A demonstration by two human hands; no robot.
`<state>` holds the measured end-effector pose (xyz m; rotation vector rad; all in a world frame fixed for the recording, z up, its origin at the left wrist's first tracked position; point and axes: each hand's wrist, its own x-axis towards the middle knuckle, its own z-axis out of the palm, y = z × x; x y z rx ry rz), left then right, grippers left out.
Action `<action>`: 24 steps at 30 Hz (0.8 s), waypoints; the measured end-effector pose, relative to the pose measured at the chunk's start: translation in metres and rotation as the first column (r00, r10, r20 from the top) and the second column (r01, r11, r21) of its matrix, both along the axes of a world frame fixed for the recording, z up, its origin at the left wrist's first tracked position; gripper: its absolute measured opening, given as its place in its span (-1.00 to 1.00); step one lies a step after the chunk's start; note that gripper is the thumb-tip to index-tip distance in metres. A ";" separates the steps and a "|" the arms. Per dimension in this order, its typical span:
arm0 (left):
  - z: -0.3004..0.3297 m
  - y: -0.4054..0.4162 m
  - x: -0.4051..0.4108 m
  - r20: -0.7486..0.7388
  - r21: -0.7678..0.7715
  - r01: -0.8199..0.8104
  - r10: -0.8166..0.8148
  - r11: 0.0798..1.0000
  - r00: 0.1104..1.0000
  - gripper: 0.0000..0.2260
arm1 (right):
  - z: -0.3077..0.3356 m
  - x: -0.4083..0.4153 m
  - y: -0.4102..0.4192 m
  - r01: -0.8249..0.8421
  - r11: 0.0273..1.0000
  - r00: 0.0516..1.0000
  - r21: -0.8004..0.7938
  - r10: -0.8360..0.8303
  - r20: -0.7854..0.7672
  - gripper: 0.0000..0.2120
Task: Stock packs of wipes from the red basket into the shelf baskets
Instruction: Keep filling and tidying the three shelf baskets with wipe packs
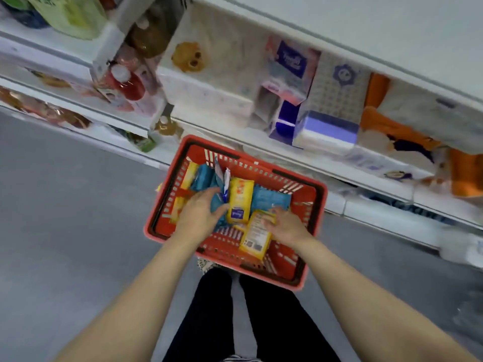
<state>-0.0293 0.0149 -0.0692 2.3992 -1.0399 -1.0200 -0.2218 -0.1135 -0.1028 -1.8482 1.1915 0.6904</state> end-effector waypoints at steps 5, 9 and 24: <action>-0.059 -0.011 0.005 -0.122 0.081 0.041 -0.031 0.996 0.992 -0.53 | -0.061 0.018 -0.014 0.056 0.972 0.997 -0.229 -0.066 -0.037 -0.42; -0.085 -0.001 0.012 -0.126 0.142 -0.076 0.094 0.987 0.988 -0.51 | -0.100 0.033 -0.039 -0.060 0.953 0.988 -0.298 0.015 -0.151 -0.47; -0.101 -0.004 -0.002 -0.332 0.129 -0.360 0.382 0.924 0.863 -0.51 | -0.093 0.024 -0.041 0.007 0.934 0.998 -0.358 -0.031 -0.061 -0.84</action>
